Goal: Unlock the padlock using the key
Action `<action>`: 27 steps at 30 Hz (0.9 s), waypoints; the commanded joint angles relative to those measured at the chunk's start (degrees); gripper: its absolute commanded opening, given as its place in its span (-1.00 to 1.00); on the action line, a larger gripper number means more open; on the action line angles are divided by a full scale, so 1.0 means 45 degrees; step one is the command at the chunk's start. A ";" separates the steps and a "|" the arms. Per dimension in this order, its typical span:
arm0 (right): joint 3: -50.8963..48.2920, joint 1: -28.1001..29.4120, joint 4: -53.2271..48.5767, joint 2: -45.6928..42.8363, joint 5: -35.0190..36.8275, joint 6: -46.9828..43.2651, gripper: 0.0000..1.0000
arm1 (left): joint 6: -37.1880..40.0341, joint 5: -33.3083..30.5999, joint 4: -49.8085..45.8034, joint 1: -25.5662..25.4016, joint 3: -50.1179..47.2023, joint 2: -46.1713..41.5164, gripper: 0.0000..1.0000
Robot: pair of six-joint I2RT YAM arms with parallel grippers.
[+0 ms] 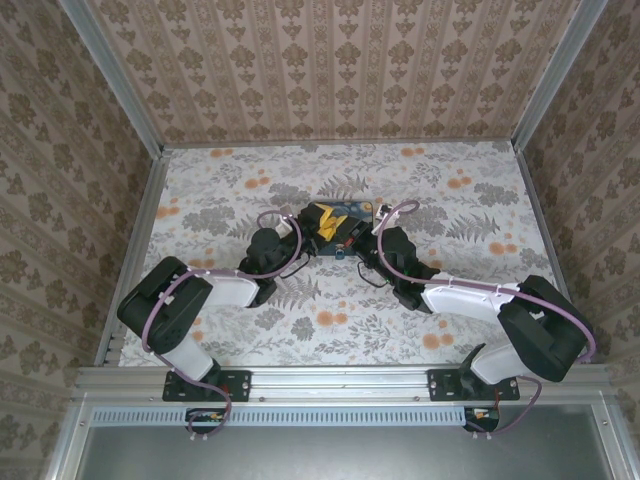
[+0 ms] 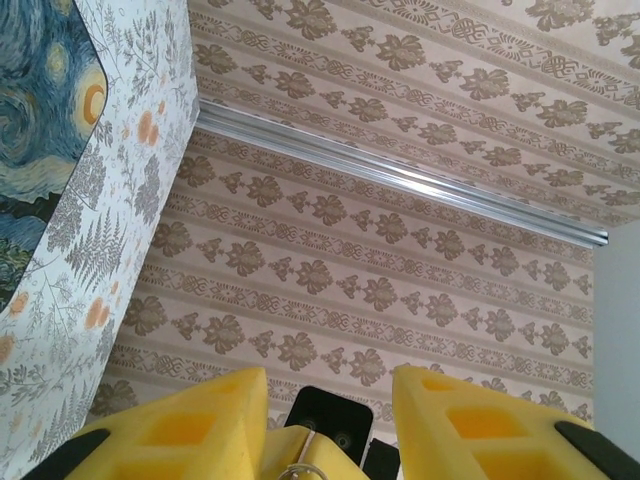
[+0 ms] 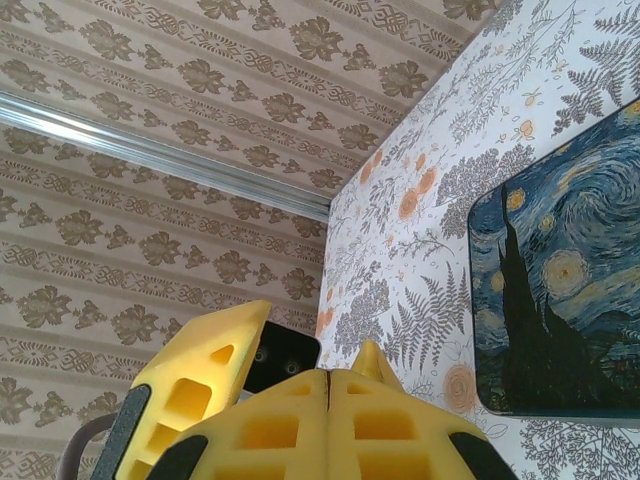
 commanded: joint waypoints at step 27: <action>0.0054 0.0038 0.0244 -0.0827 0.0153 -0.0044 -1.00 | 0.0431 -0.0204 0.0230 -0.0193 -0.0181 0.0518 -0.34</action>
